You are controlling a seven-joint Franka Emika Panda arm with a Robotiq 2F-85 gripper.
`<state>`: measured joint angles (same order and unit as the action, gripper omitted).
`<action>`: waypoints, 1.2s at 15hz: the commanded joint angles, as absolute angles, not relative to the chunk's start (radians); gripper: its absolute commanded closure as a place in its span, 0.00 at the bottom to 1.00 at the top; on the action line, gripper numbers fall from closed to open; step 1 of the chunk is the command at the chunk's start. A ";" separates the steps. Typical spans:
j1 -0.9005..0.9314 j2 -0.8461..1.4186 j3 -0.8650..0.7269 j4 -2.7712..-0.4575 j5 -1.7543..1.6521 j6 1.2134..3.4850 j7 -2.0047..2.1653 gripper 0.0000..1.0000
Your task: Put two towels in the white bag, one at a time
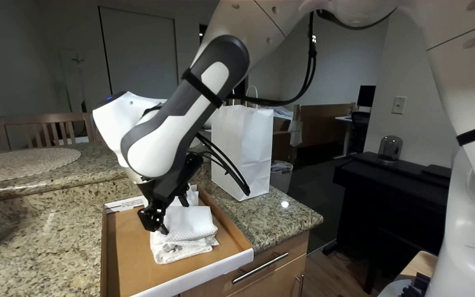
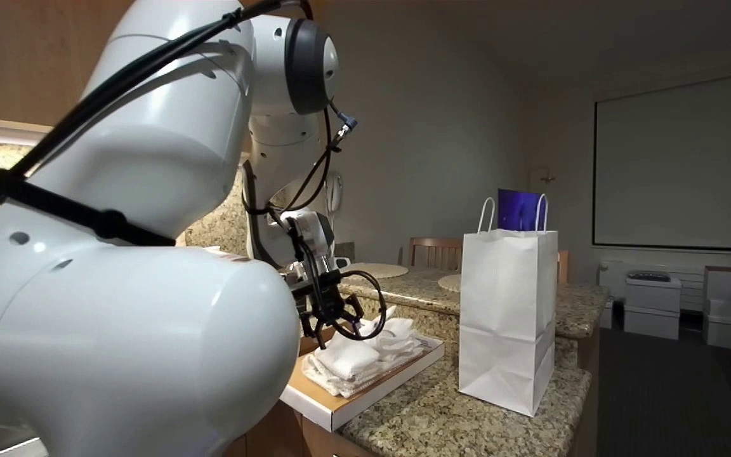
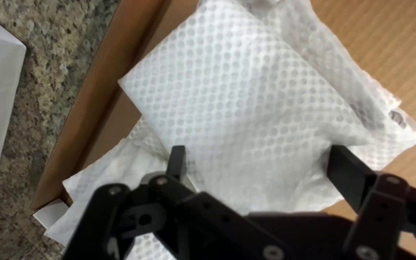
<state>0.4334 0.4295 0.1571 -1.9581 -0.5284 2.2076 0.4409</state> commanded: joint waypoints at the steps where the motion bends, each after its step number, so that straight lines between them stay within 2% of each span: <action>1: 0.474 0.452 0.127 -1.927 -0.561 2.154 0.480 0.00; 8: 0.491 0.364 0.107 -1.977 -0.605 2.180 0.648 0.00; 18: 0.498 0.385 0.163 -2.049 -0.576 2.166 0.707 0.00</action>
<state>0.4920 0.4016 0.1567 -2.0188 -0.5786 2.1786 0.6710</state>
